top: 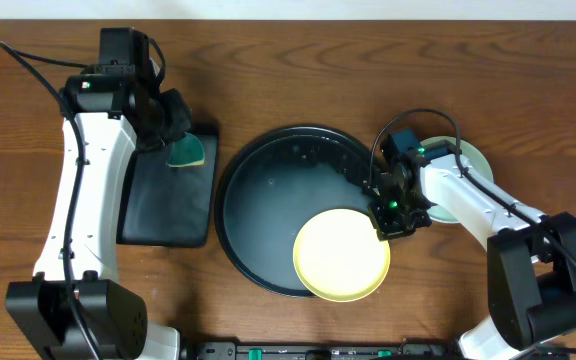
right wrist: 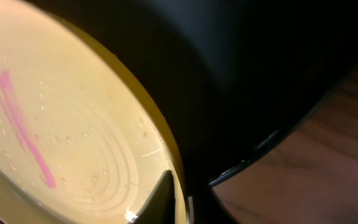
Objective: Clean dirty plates on tray and stack at the side
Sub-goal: 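Release the stack and grasp the yellow plate rim with the right gripper, then bring the left gripper with the sponge over the yellow plate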
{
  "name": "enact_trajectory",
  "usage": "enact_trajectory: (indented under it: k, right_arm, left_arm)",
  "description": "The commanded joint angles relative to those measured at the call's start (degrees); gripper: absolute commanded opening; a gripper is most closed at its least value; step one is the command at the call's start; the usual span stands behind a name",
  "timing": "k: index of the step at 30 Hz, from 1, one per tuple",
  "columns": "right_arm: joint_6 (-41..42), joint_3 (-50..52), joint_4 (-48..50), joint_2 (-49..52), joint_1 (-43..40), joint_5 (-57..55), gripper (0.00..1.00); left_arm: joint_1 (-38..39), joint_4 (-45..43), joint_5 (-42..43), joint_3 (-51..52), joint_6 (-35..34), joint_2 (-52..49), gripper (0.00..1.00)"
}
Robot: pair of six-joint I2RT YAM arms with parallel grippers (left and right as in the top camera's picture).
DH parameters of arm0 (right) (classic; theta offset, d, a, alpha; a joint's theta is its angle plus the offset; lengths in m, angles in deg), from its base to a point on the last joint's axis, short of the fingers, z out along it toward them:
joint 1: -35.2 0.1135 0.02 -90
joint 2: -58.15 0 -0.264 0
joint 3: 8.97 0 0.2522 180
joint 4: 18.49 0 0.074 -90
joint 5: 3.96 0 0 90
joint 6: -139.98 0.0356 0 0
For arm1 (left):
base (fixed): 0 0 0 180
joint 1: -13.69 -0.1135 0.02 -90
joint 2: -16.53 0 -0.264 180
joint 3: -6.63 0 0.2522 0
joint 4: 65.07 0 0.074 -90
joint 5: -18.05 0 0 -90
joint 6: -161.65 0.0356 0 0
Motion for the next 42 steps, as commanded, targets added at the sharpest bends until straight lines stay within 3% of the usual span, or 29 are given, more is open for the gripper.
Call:
enact_trajectory:
  k: [1, 6, 15, 31, 33, 36, 38, 42]
  right_arm:
    - [-0.48, 0.26, 0.98, 0.24, 0.57, -0.15, 0.01]
    - [0.39, -1.64, 2.99, 0.24, 0.57, 0.63, 0.01]
    - [5.73, -13.9, 6.78, 0.24, 0.57, 0.63, 0.01]
    - [13.68, -14.23, 10.43, 9.42, 4.72, 0.55, 0.01]
    - [14.08, -14.23, 11.5, 10.78, 4.92, 3.98, 0.1]
    - [16.15, -14.23, 12.83, 12.11, 4.9, 6.58, 0.31]
    - [17.31, -14.23, 13.03, 12.46, 4.9, 6.32, 0.37]
    - [20.48, -14.23, 12.66, 12.61, 4.9, 4.52, 0.36]
  left_arm:
    - [-0.02, -0.11, -0.15, 0.61, 0.68, 0.07, 0.08]
    - [-0.02, -0.11, -0.13, 0.61, 0.68, 0.07, 0.08]
    - [0.02, -0.11, -0.11, 0.61, 0.68, 0.07, 0.08]
    - [0.02, -0.11, -0.11, 0.63, 0.28, 0.07, 0.08]
    - [0.04, -0.11, -0.11, 0.66, 0.28, 0.07, 0.08]
    - [0.04, -0.11, -0.11, 0.66, 0.28, 0.07, 0.08]
    - [0.09, -0.11, -0.09, 0.66, 0.28, 0.07, 0.08]
    - [0.83, -0.11, -0.11, 0.68, 0.33, 0.07, 0.08]
